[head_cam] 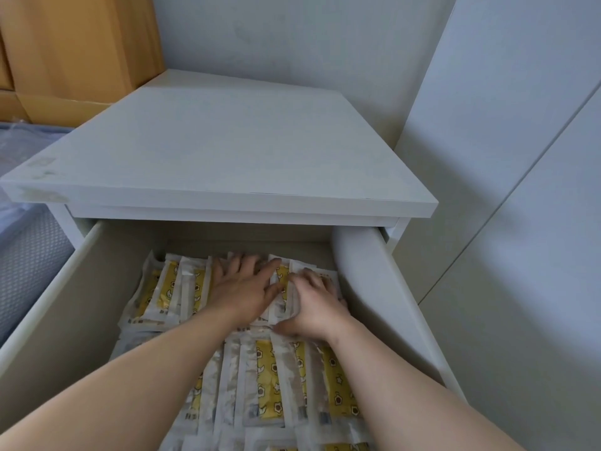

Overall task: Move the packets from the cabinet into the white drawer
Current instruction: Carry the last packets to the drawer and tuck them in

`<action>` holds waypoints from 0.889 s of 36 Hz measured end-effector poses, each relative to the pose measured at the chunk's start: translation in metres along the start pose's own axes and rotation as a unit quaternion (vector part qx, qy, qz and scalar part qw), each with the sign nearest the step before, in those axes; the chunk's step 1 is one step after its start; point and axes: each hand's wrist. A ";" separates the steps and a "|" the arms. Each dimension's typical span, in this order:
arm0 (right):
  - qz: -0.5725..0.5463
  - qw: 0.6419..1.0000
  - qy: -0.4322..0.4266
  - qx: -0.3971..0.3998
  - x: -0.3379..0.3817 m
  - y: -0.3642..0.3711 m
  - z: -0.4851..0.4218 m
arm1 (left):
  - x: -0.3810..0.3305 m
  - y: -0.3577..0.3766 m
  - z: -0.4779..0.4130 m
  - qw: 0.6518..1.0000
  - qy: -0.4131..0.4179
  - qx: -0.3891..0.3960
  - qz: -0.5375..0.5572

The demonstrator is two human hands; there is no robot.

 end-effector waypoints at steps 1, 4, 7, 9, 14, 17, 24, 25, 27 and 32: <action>0.003 1.000 -0.003 0.008 0.000 0.000 0.000 | 0.001 -0.001 0.000 1.000 -0.011 0.008 -0.010; 0.024 1.000 -0.002 0.006 -0.002 0.001 0.000 | 0.005 -0.001 -0.001 0.998 -0.044 0.028 -0.024; 0.027 1.000 -0.006 -0.004 -0.003 0.001 -0.002 | 0.008 0.000 -0.002 0.998 -0.053 0.025 -0.017; 0.033 0.999 -0.007 -0.015 -0.003 0.001 -0.003 | 0.008 0.001 -0.002 0.999 -0.047 0.017 -0.017; 0.040 0.998 -0.006 -0.037 -0.003 0.003 -0.005 | 0.010 0.001 0.000 0.999 -0.041 -0.014 -0.020; 0.025 0.999 -0.012 -0.041 -0.002 0.001 -0.007 | 0.010 0.000 -0.001 0.999 -0.039 -0.024 0.007; 0.007 0.999 -0.013 -0.041 -0.001 -0.001 -0.008 | 0.013 -0.001 -0.003 0.999 0.005 0.034 0.010; 0.007 0.999 -0.011 -0.041 -0.001 0.000 -0.008 | 0.012 -0.002 -0.003 0.999 0.007 0.041 0.006; 0.011 0.999 -0.006 -0.040 -0.002 0.000 -0.007 | 0.010 -0.003 0.000 0.999 0.011 0.044 0.007; 0.021 0.999 0.001 -0.045 -0.002 0.002 -0.007 | 0.013 0.000 0.005 0.999 0.013 0.048 0.008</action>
Point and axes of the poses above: each hand's wrist, its own z-axis away from the middle knuckle, its own y-axis out of the palm, x = y × z, and after that the axes turned 9 degrees about x, right-handed
